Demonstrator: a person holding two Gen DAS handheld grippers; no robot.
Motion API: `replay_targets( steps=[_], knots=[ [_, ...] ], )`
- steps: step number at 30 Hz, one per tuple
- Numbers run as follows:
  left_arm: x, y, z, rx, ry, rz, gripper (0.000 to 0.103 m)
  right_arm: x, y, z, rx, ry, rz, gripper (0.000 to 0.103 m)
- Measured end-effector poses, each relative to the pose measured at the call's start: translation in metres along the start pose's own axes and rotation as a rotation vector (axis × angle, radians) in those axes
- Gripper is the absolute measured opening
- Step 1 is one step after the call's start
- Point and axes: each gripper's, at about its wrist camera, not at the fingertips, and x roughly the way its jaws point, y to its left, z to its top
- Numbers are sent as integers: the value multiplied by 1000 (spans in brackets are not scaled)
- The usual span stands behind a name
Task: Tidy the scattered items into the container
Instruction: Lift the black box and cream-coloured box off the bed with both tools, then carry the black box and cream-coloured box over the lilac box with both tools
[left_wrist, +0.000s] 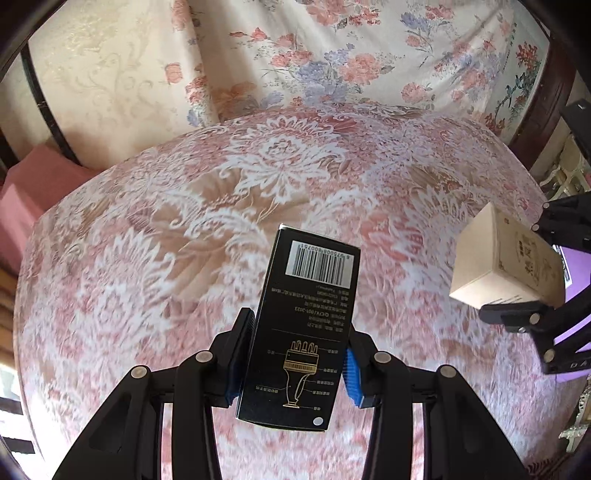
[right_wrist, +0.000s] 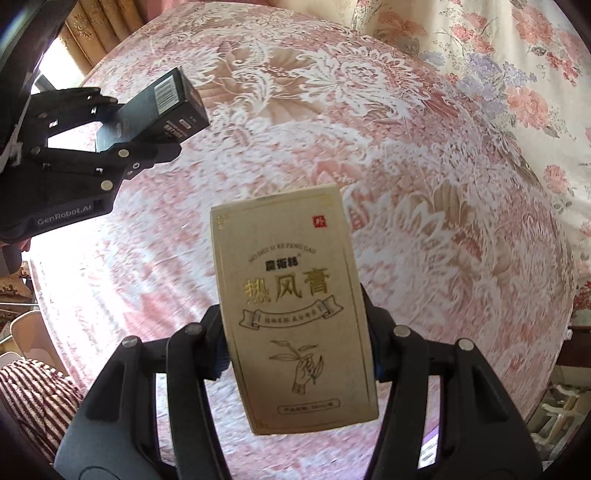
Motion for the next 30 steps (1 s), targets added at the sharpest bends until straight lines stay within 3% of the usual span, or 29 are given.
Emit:
replay_targets(
  steps=[12, 19, 30],
  knots=[
    [-28, -15, -46, -9, 32, -6, 43, -26, 30, -46, 59, -17, 6, 59],
    [-44, -53, -64, 26, 40, -44, 43, -53, 41, -83, 69, -72, 3, 59],
    [-66, -121, -60, 140, 4, -73, 44, -92, 29, -124, 100, -163, -32, 59]
  ],
)
